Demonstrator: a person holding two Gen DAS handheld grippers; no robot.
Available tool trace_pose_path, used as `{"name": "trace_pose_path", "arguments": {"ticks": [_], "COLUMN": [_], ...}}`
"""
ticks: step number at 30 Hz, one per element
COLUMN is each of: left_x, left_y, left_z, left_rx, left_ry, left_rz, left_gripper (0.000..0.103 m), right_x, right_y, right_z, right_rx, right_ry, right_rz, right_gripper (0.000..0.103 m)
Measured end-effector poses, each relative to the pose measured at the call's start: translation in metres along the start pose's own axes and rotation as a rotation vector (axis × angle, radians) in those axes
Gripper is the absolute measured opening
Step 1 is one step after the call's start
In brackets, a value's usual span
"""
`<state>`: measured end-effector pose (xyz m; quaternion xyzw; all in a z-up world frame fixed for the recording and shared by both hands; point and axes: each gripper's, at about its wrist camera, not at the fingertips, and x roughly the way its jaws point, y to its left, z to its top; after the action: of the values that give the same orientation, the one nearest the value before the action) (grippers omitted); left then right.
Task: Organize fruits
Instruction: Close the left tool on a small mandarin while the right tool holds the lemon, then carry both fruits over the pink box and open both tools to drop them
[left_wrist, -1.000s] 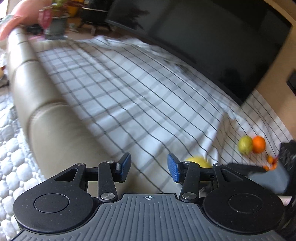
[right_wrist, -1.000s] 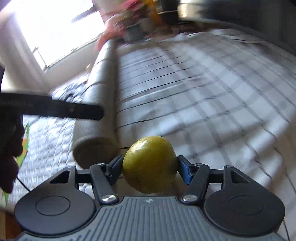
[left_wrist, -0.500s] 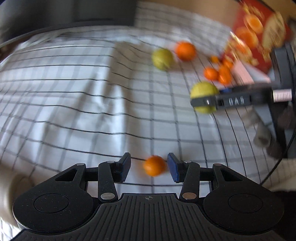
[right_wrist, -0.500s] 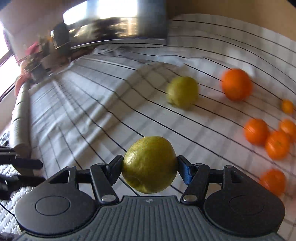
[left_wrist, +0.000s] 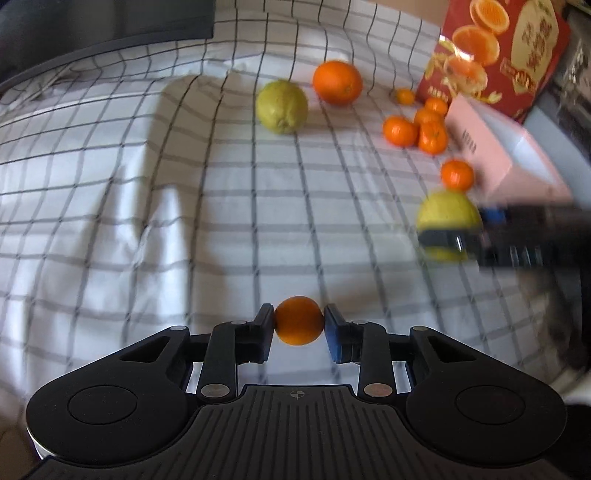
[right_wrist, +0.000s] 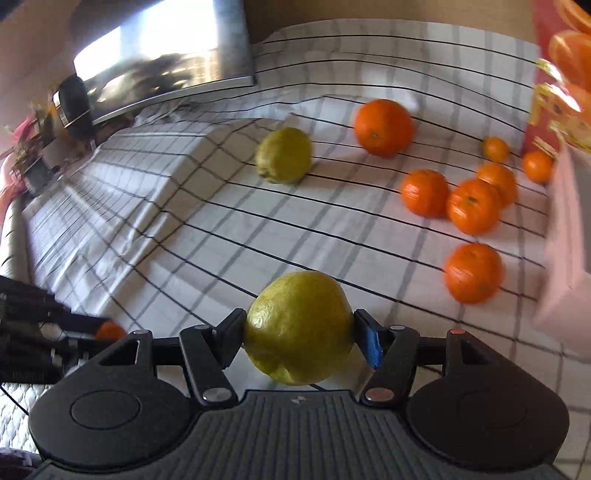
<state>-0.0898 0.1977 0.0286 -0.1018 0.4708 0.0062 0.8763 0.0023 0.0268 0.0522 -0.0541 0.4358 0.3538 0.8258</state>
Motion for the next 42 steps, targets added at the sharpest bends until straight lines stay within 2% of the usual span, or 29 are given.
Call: {"name": "trace_pose_path", "arguments": {"ticks": [4, 6, 12, 16, 22, 29, 31, 34, 38, 42], "left_x": [0.027, 0.04, 0.056, 0.06, 0.059, 0.053, 0.052, 0.053, 0.054, 0.055], "left_y": [-0.013, -0.027, -0.078, -0.091, -0.085, -0.067, -0.063, -0.06, -0.062, -0.07], "left_z": [0.026, 0.04, 0.054, 0.048, 0.044, 0.04, 0.038, 0.035, 0.031, 0.031], "left_rx": [-0.097, -0.101, 0.05, 0.093, 0.067, 0.025, 0.015, 0.01, 0.025, 0.034], "left_ry": [-0.017, -0.017, 0.003, 0.025, 0.035, 0.036, 0.038, 0.046, 0.059, 0.073], "left_rz": [-0.096, -0.133, -0.202, -0.232, -0.245, -0.231, -0.228, -0.224, -0.229, -0.252], "left_gripper": [0.034, 0.034, 0.034, 0.034, 0.034, 0.034, 0.034, 0.034, 0.034, 0.034], "right_x": [-0.012, -0.02, -0.043, -0.062, -0.063, -0.022, -0.016, -0.015, -0.017, -0.029], "right_y": [-0.014, -0.022, -0.042, -0.048, -0.045, -0.05, -0.051, -0.048, -0.043, -0.044], "right_z": [-0.013, -0.021, -0.044, -0.053, -0.051, -0.034, -0.031, -0.028, -0.029, -0.034], "right_rx": [0.053, 0.083, 0.162, 0.195, 0.172, 0.172, 0.164, 0.125, 0.094, 0.12], "right_ry": [-0.02, -0.034, -0.061, -0.108, -0.09, -0.033, -0.036, -0.03, -0.022, -0.03], "right_rz": [-0.056, -0.079, -0.147, -0.197, -0.289, -0.299, -0.314, -0.305, -0.314, -0.322], "right_gripper": [0.063, 0.063, 0.064, 0.072, 0.077, 0.078, 0.074, 0.063, 0.062, 0.062]}}
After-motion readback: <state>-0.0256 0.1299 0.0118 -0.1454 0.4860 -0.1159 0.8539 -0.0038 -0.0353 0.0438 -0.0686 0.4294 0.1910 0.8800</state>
